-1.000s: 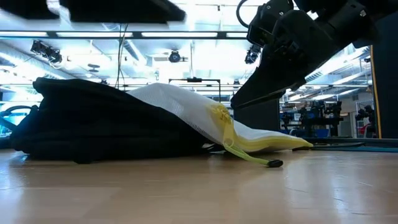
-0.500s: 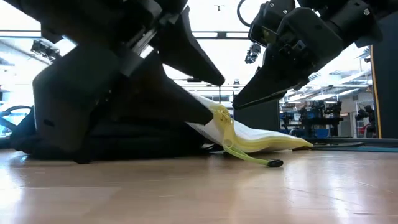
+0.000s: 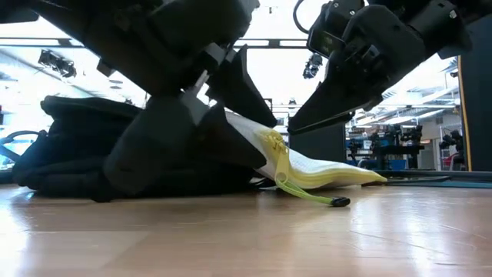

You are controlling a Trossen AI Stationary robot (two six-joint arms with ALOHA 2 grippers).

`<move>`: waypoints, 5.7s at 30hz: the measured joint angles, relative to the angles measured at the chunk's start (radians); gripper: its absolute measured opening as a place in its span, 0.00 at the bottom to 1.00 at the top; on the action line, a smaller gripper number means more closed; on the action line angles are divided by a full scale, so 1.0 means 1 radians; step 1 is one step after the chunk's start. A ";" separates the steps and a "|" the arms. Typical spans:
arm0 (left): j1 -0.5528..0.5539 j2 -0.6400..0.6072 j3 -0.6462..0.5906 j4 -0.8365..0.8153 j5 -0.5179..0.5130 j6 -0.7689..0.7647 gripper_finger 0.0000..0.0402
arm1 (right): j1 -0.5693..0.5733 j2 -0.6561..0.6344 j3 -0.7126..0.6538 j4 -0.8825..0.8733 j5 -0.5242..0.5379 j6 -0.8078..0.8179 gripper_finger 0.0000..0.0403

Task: Unpack backpack
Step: Open the white zip bag, then remove the gray calculator from the white zip bag

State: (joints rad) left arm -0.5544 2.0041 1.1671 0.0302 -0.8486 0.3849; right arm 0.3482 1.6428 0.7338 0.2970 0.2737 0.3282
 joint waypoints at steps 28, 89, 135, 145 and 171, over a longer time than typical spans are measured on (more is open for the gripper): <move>0.064 0.000 0.000 0.181 -0.045 0.005 0.00 | 0.119 0.000 0.000 -0.002 -0.057 0.092 0.42; -0.264 -0.320 0.000 -0.767 -0.336 -0.939 0.00 | 0.090 -0.117 0.000 -0.501 0.127 0.256 0.00; -0.087 -0.318 -0.345 -0.011 0.239 -0.930 0.00 | 0.208 -0.152 -0.001 -0.368 0.112 -0.072 0.36; -0.029 -0.318 -0.373 0.137 0.304 -0.848 0.00 | 0.245 -0.023 -0.001 -0.341 0.197 -0.146 0.39; -0.008 -0.317 -0.643 0.836 0.304 -0.657 0.00 | 0.207 -0.008 -0.001 -0.469 0.399 -0.203 0.39</move>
State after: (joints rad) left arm -0.5621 1.6871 0.5243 0.8663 -0.5449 -0.2718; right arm 0.5548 1.6344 0.7330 -0.1725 0.6726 0.1253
